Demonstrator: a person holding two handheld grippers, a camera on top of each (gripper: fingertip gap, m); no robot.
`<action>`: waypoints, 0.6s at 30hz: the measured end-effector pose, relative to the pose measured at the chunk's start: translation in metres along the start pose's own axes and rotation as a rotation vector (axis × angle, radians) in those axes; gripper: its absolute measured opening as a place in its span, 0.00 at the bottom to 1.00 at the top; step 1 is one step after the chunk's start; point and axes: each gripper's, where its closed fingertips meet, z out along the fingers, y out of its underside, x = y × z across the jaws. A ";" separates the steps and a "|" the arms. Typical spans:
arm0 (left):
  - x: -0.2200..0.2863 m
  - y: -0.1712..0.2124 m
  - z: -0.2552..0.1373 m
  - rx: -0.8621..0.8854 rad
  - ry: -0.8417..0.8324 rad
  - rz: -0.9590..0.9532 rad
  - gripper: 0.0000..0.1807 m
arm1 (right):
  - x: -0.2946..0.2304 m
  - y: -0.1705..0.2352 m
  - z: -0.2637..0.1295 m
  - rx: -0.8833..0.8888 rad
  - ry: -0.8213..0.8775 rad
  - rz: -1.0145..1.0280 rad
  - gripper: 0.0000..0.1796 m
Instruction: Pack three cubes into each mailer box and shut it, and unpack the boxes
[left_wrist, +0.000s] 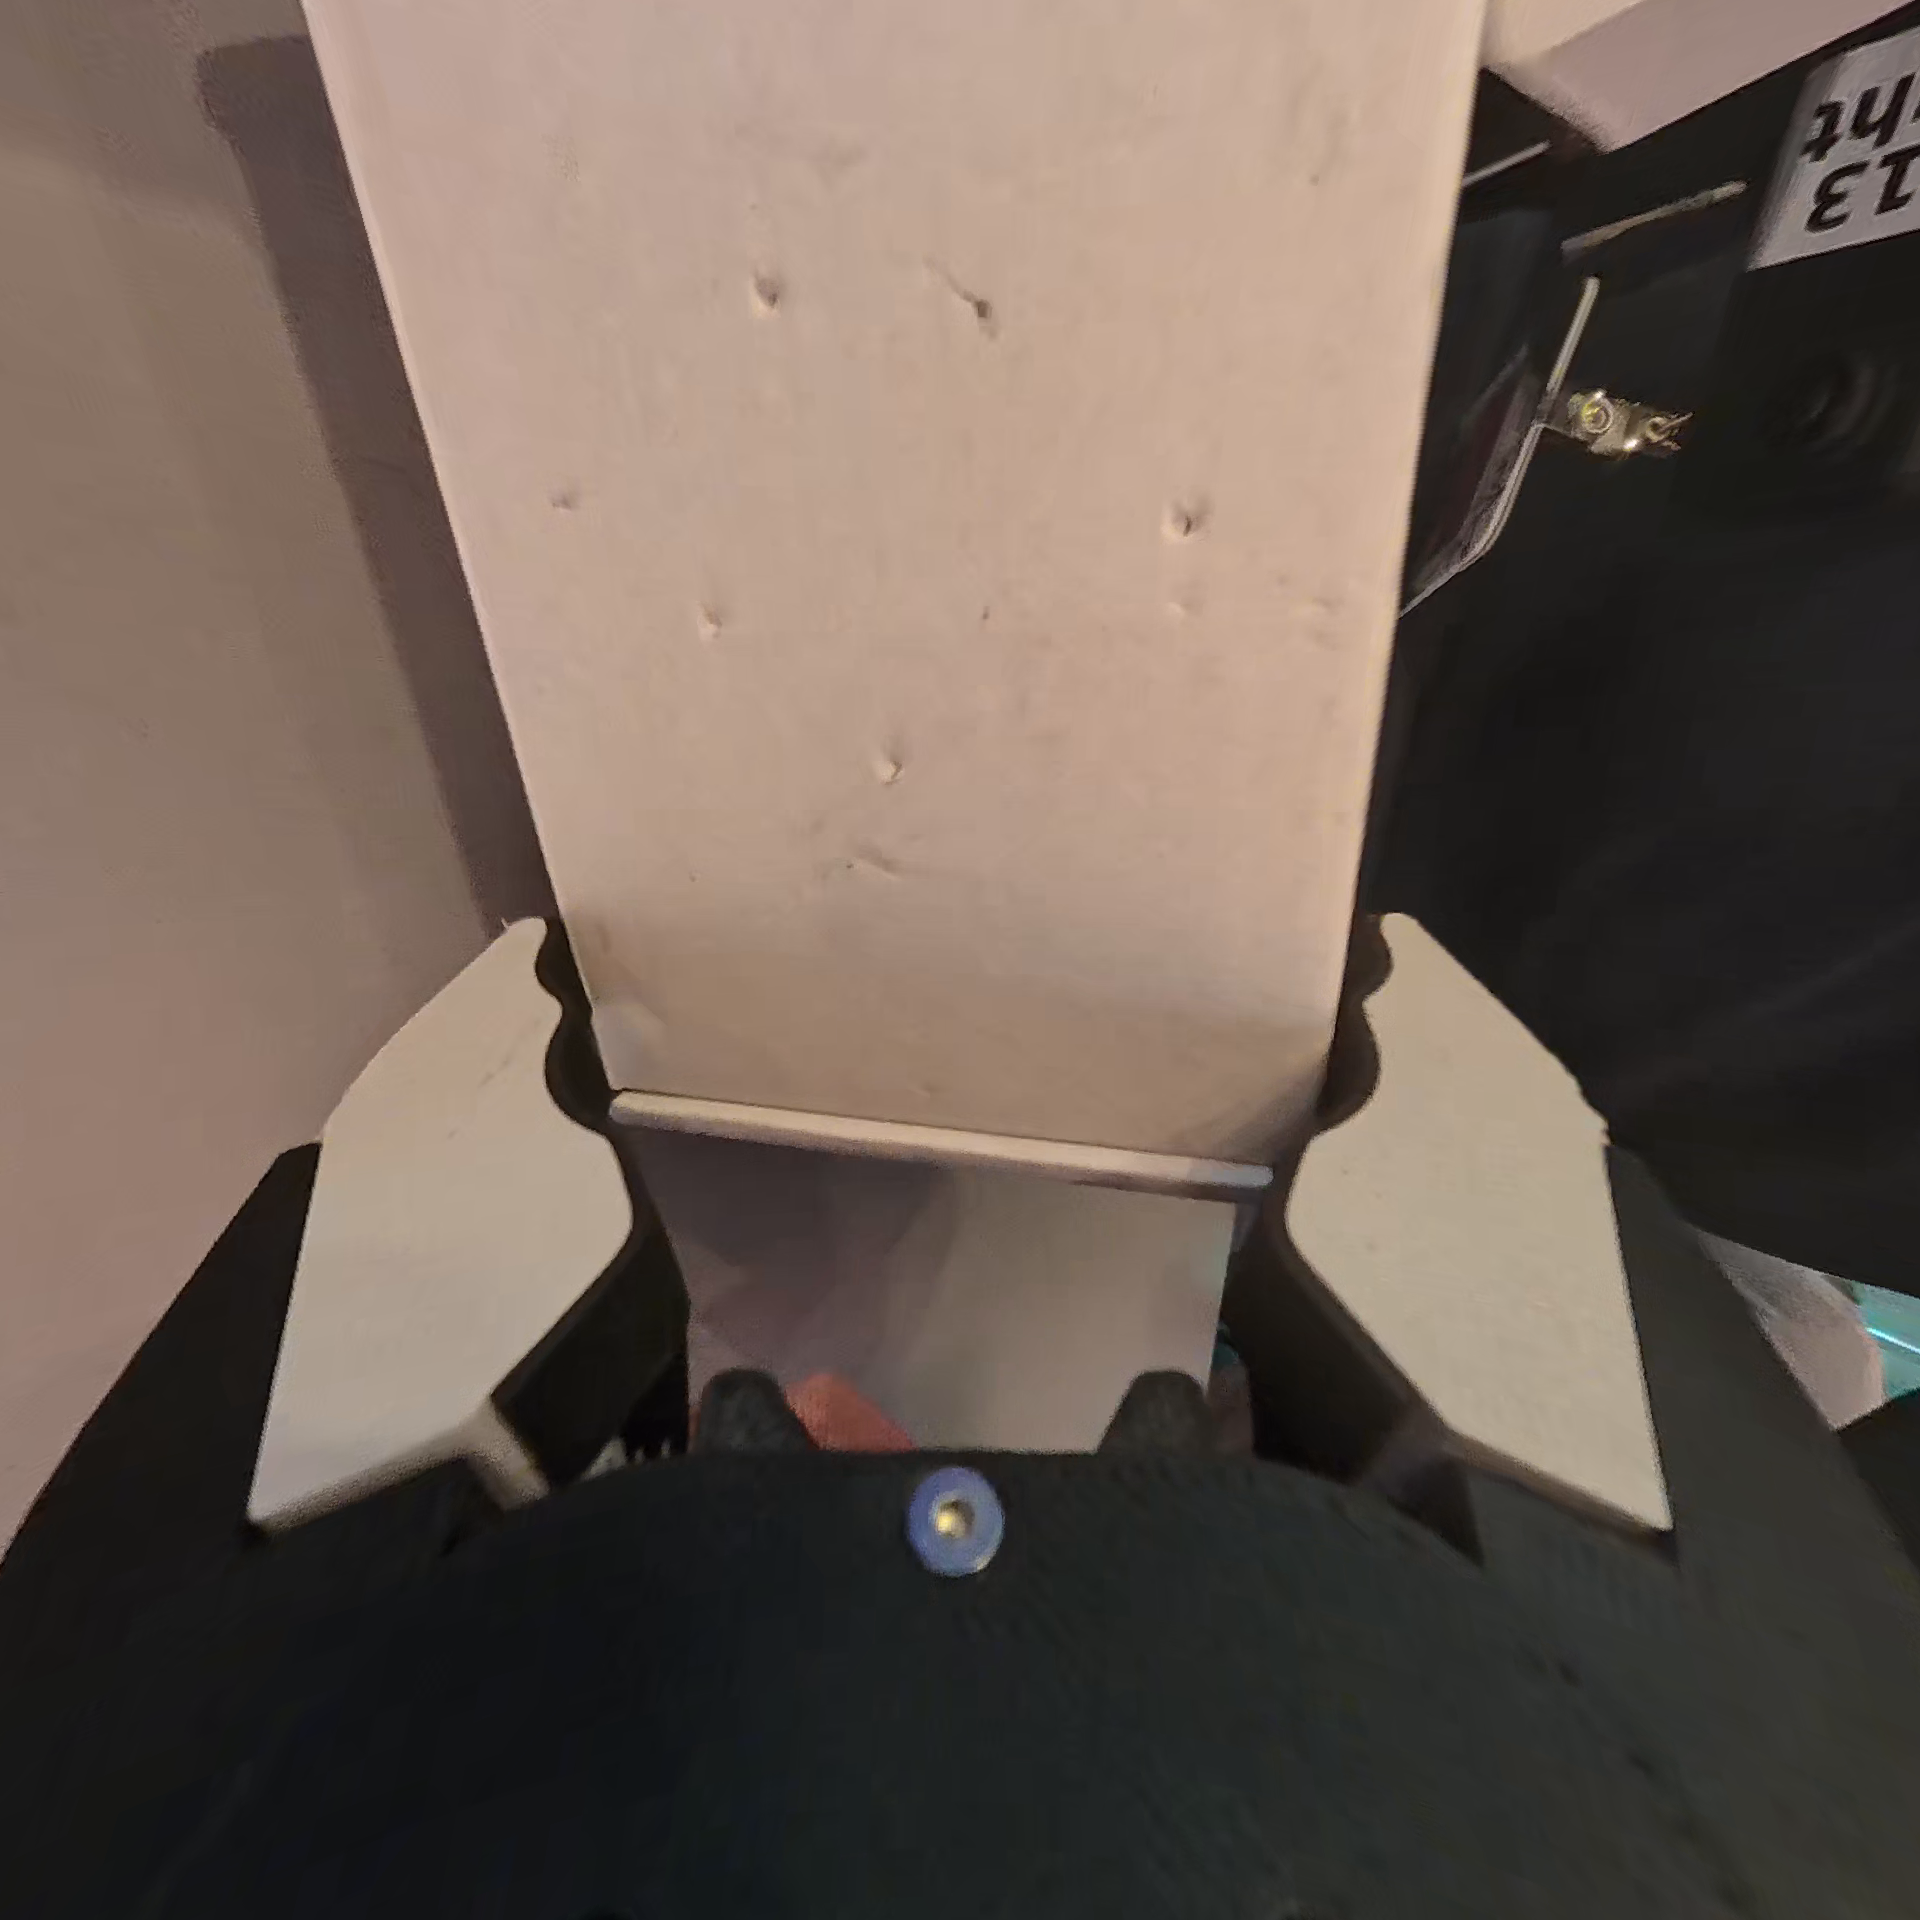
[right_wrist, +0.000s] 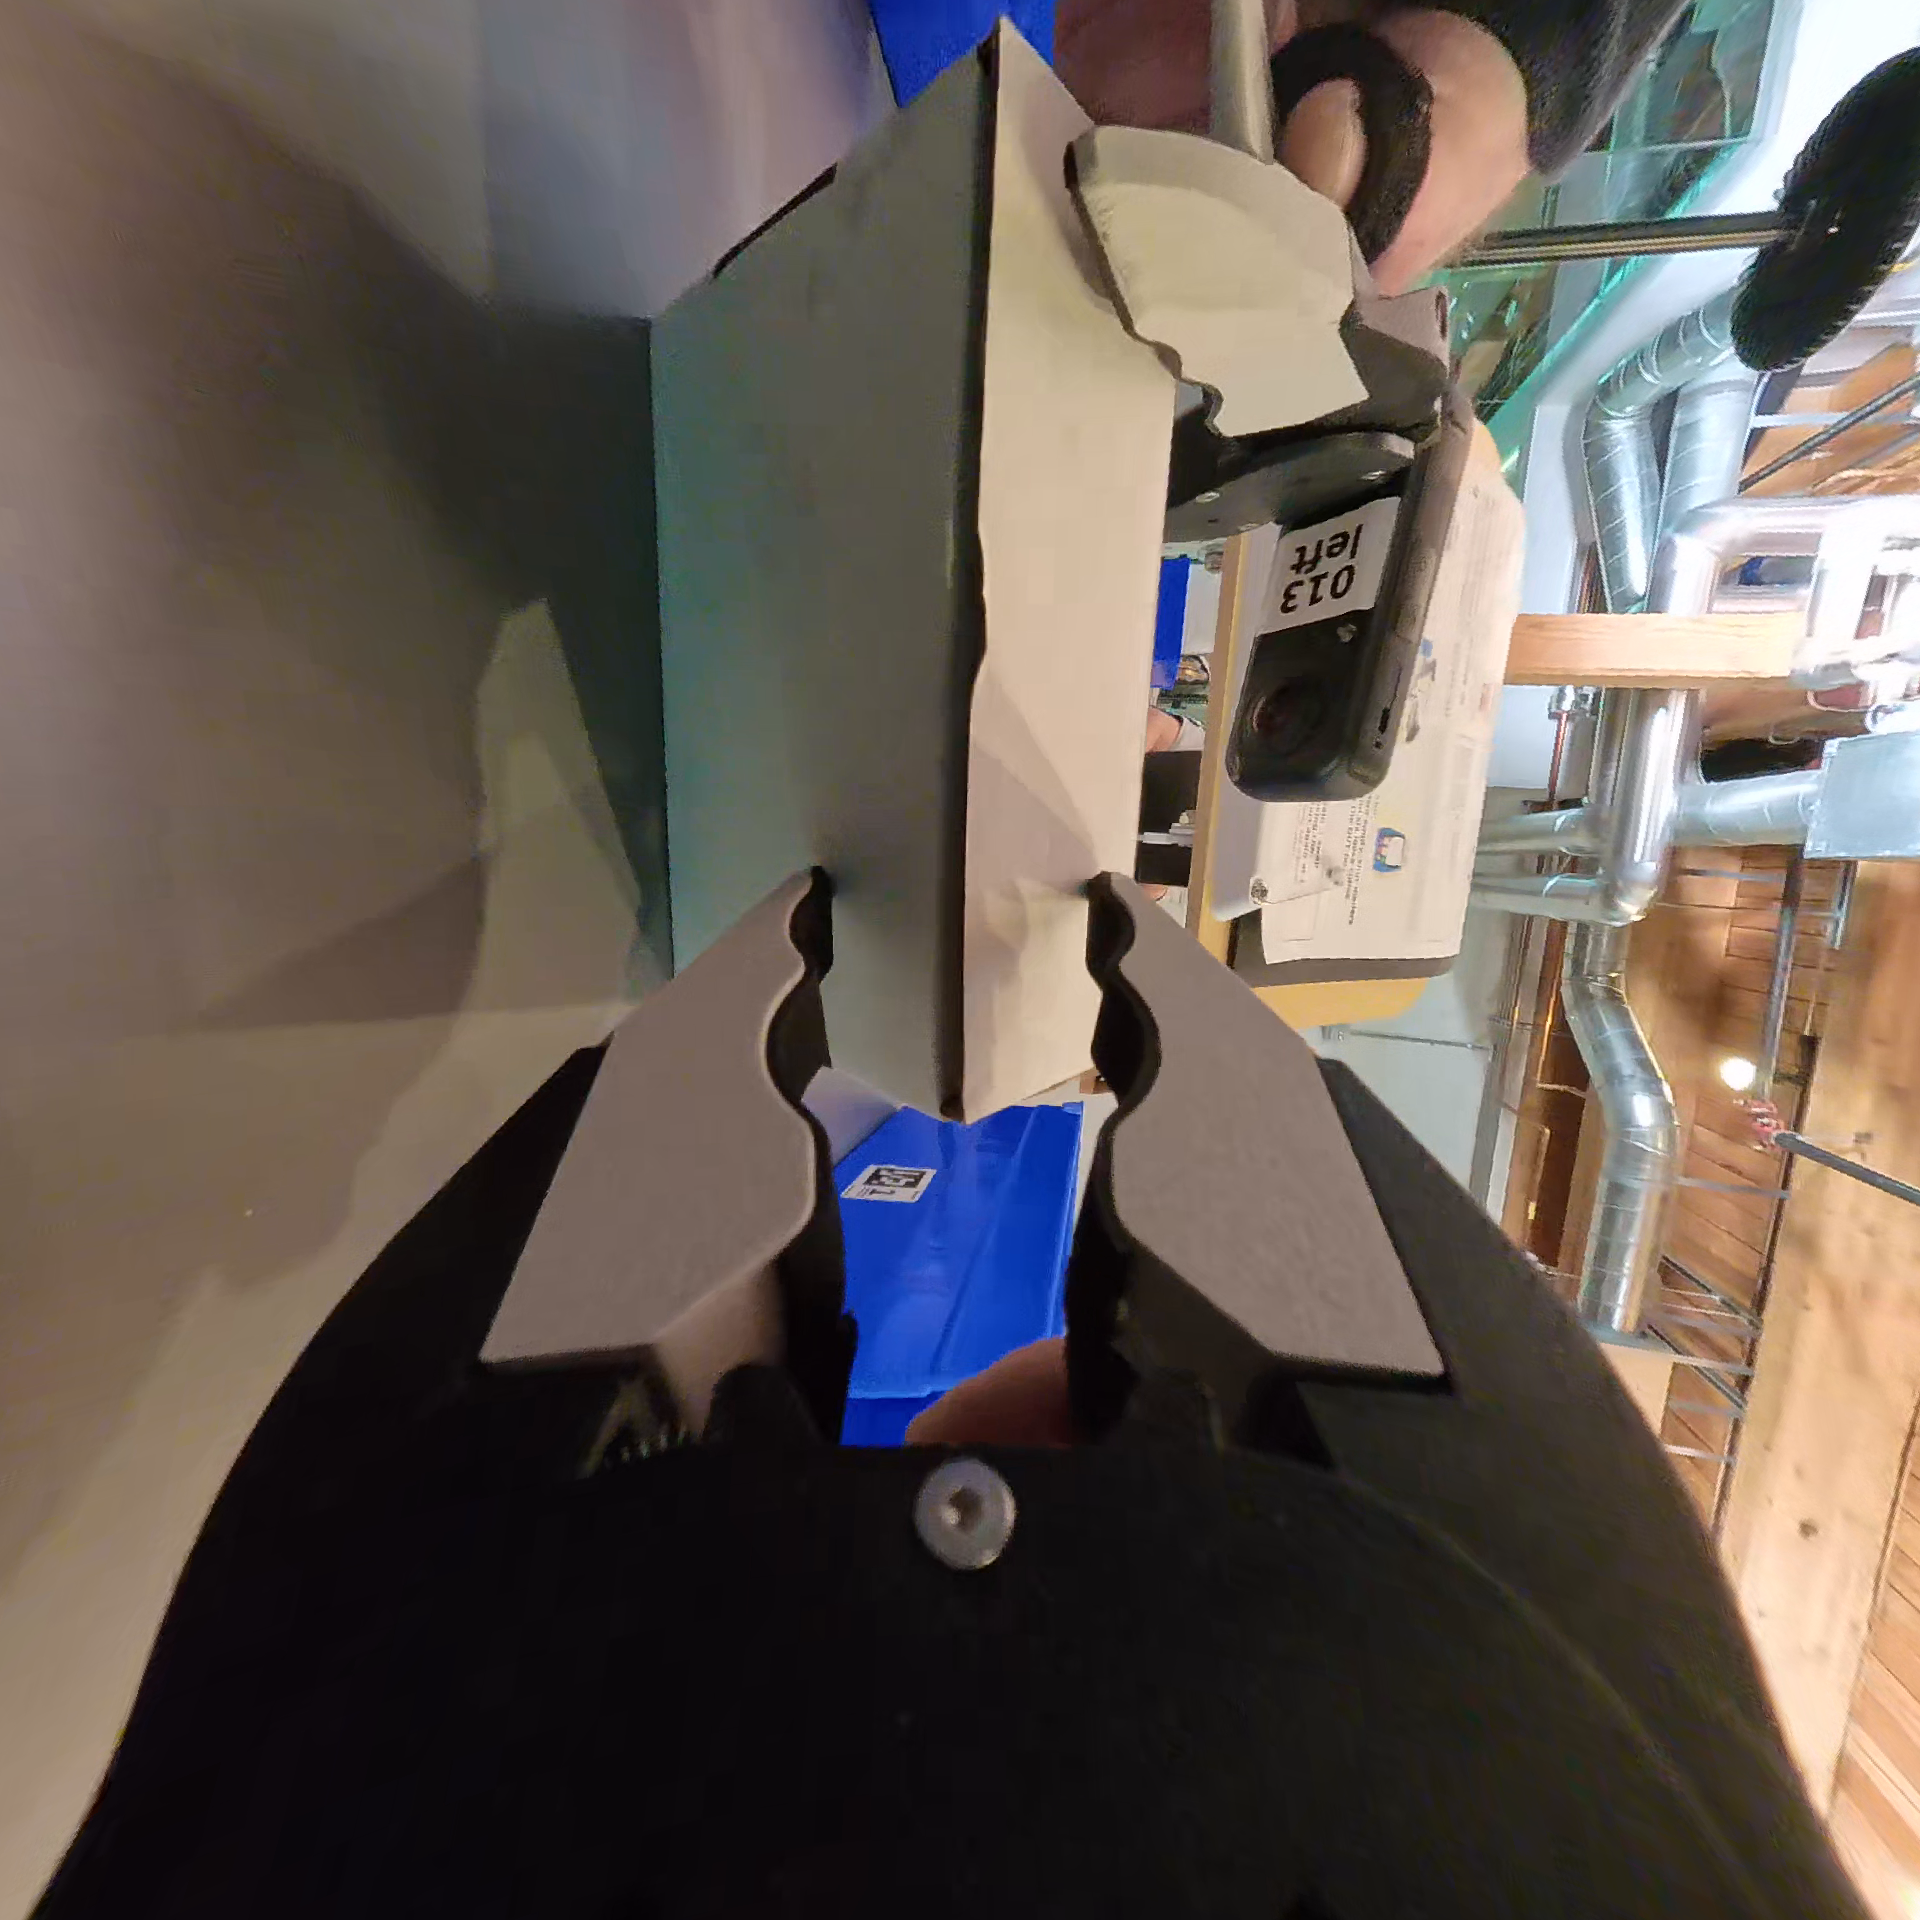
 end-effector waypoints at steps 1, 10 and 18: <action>0.000 -0.001 0.001 0.008 0.008 -0.004 0.74 | -0.001 0.000 0.001 0.007 -0.001 0.013 0.26; 0.000 -0.003 0.003 0.025 0.016 -0.011 0.73 | 0.006 -0.024 -0.012 0.138 -0.085 0.056 0.11; 0.000 -0.006 0.004 0.052 0.032 -0.015 0.74 | 0.002 -0.027 -0.006 0.094 -0.081 0.062 0.04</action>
